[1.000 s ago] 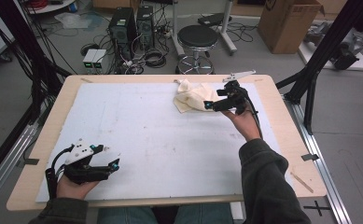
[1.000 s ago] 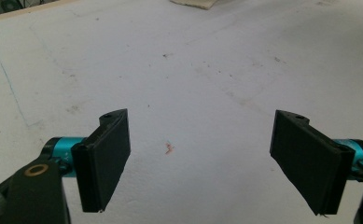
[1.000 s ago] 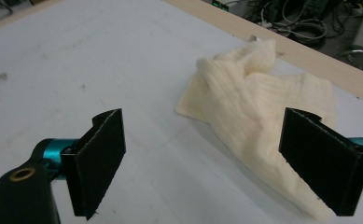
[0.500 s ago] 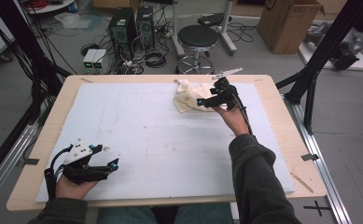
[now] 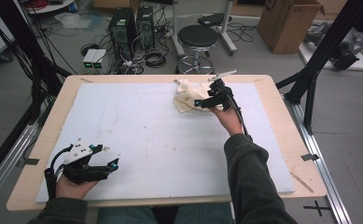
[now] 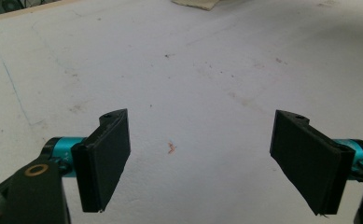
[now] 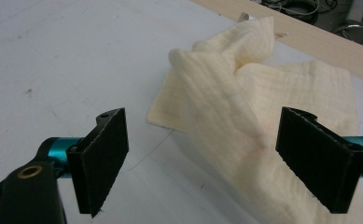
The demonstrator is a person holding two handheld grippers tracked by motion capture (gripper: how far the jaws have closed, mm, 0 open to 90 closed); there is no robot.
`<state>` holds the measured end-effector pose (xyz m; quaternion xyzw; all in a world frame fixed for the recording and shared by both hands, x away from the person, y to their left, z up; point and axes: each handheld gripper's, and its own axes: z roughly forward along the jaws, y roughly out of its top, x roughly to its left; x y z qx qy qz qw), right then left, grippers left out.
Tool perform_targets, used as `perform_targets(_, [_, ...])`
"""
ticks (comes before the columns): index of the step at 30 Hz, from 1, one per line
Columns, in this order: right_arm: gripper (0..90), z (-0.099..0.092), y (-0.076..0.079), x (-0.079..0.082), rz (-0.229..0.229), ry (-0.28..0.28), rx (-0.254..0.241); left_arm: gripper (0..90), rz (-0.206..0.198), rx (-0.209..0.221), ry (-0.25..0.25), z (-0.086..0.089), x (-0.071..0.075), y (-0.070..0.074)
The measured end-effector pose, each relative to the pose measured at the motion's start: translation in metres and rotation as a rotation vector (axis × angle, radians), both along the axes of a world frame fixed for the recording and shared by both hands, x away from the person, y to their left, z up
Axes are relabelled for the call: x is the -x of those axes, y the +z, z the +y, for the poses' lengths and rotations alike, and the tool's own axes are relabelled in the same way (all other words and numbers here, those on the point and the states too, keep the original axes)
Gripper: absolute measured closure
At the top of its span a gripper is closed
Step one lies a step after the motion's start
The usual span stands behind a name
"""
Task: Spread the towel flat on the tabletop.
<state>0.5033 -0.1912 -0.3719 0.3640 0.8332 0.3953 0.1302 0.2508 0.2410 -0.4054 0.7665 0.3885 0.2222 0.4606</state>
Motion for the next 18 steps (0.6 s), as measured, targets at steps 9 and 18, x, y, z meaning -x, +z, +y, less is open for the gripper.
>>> perform_targets(9, [17.7, -0.001, -0.006, -0.006, 0.013, -0.021, -0.009, 20.6, 0.002, 0.003, -0.003, -0.001, -0.001, -0.001])
perform_targets(18, [17.8, 0.006, -0.016, -0.010, 0.019, -0.036, -0.008, 20.6, 0.002, 0.001, -0.002, -0.001, -0.001, -0.001])
